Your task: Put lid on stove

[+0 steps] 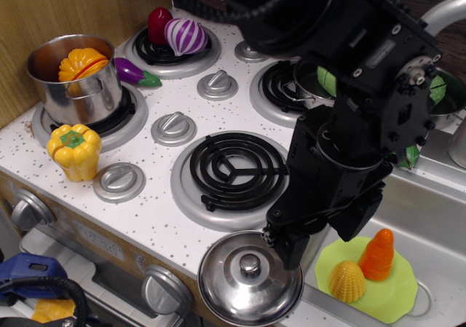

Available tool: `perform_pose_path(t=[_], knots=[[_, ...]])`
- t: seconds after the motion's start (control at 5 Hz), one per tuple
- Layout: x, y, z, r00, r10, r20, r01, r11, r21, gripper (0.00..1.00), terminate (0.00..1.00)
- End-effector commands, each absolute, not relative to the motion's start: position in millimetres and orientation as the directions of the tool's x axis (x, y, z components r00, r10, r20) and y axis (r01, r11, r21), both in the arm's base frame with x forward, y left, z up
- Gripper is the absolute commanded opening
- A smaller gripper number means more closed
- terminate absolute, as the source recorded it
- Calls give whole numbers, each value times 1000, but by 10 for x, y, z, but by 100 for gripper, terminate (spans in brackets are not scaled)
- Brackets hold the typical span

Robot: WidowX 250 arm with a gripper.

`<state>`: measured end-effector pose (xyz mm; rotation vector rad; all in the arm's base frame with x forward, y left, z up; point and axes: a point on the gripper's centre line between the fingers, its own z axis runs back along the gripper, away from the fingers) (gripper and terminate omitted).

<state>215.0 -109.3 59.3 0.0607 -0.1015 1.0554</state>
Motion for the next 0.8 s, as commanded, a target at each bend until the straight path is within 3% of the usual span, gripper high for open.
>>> perform_pose_path(t=[0.0,0.6], knots=[[2150,-1093,593,489,865,113,-871,492,1,100,0],[2052,-866,558,547,830,111,-831,555,-48,100,0]])
